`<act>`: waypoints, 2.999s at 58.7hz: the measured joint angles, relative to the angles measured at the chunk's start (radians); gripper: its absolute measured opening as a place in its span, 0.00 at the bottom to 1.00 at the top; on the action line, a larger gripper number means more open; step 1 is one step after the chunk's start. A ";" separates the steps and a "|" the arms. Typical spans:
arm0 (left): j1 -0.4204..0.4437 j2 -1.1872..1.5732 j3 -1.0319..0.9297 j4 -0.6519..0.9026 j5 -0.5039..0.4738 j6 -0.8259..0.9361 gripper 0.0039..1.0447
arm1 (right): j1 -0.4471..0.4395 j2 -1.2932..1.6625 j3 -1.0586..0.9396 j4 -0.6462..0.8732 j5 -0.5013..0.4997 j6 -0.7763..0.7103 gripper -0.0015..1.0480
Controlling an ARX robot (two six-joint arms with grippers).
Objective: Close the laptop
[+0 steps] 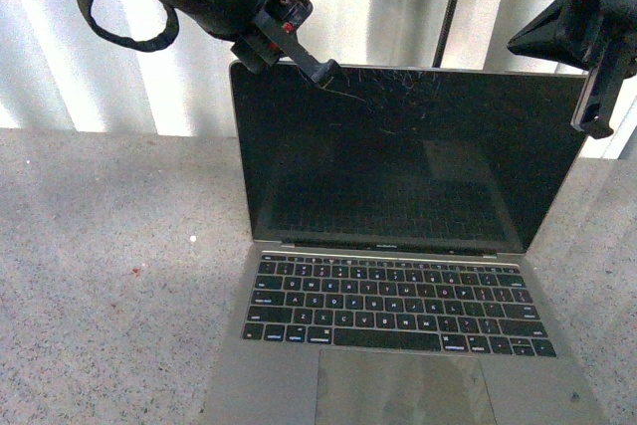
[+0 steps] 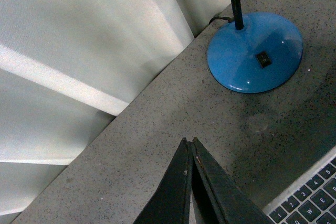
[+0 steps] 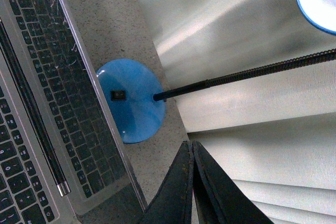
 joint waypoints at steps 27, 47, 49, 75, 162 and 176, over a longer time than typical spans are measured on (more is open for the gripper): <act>-0.003 -0.032 -0.023 -0.046 0.023 -0.008 0.03 | 0.003 -0.030 -0.035 -0.053 -0.018 -0.034 0.03; -0.003 -0.040 -0.026 -0.068 0.037 -0.005 0.03 | 0.007 -0.043 -0.045 -0.075 -0.017 -0.047 0.03; -0.003 -0.040 -0.027 -0.068 0.040 -0.004 0.03 | 0.008 -0.043 -0.045 -0.075 -0.017 -0.047 0.03; -0.002 -0.043 -0.045 -0.105 0.075 0.005 0.03 | 0.017 -0.061 -0.073 -0.122 -0.027 -0.060 0.03; -0.037 -0.107 -0.232 -0.135 0.141 0.018 0.03 | 0.050 -0.082 -0.190 -0.211 -0.072 -0.118 0.03; -0.043 -0.107 -0.259 -0.119 0.147 0.002 0.03 | 0.050 -0.081 -0.211 -0.210 -0.074 -0.129 0.03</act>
